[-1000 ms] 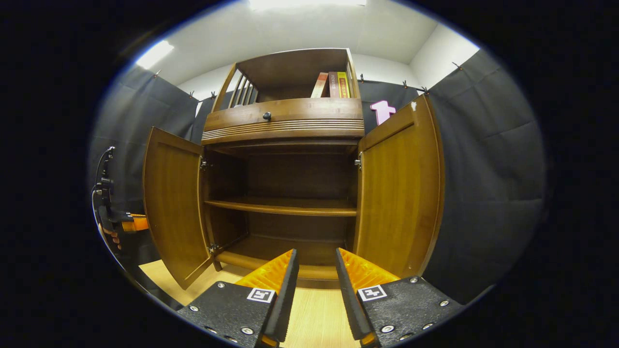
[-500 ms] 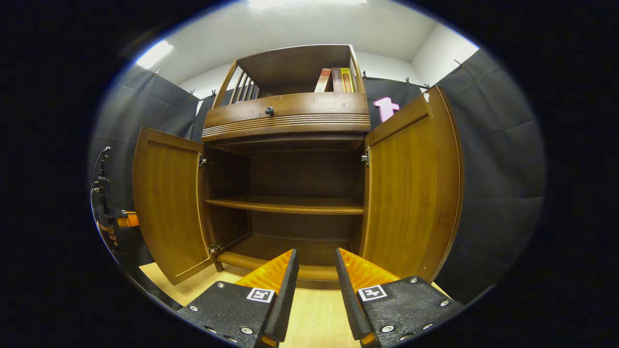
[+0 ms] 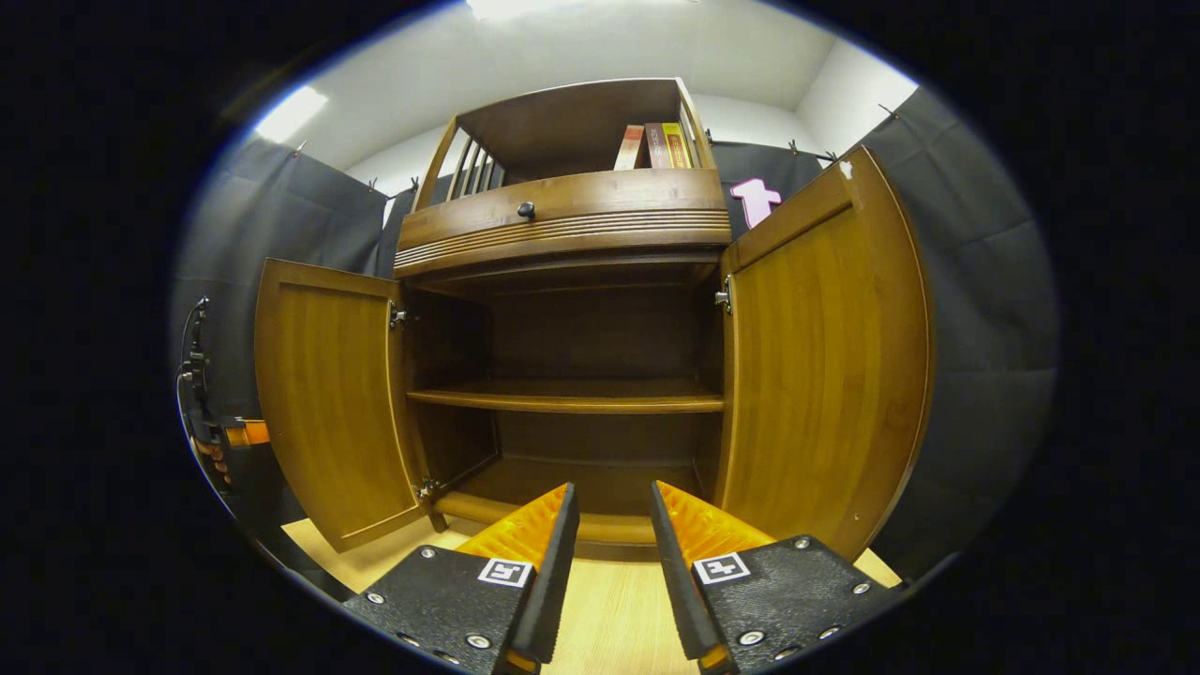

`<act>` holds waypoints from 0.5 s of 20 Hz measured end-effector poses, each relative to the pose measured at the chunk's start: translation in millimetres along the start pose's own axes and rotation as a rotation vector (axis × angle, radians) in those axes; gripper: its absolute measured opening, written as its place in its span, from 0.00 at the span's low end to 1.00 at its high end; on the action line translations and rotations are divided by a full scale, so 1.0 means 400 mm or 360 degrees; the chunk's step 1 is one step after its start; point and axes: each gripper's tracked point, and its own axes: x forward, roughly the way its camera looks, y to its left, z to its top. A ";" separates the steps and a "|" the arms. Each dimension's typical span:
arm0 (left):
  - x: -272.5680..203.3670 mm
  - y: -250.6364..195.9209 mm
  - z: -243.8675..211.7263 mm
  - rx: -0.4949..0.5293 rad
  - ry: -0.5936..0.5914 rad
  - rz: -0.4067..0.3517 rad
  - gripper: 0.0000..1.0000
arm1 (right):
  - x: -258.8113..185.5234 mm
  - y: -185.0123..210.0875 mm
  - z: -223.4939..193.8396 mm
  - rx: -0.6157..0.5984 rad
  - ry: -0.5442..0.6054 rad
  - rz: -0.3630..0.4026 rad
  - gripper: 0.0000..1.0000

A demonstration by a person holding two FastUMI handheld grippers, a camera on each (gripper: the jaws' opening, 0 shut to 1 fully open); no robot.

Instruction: Open the right door of the double-door shoe cabinet with the right hand, and open the left door with the left hand.

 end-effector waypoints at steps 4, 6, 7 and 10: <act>-0.040 -0.034 0.020 -0.0052 -0.0004 -0.0050 0.07 | 0.012 0.003 -0.003 -0.0006 0.0007 0.0005 0.48; -0.055 -0.033 0.036 -0.0047 -0.0022 -0.0044 0.08 | 0.015 0.004 0.002 0.0006 0.0006 0.0008 0.48; -0.075 -0.042 0.045 -0.0035 -0.0036 -0.0041 0.07 | 0.017 0.002 0.009 0.0006 0.0003 0.0004 0.48; -0.108 -0.092 0.088 -0.0046 -0.0052 -0.0050 0.07 | 0.013 -0.008 0.037 -0.0004 -0.0017 -0.0014 0.48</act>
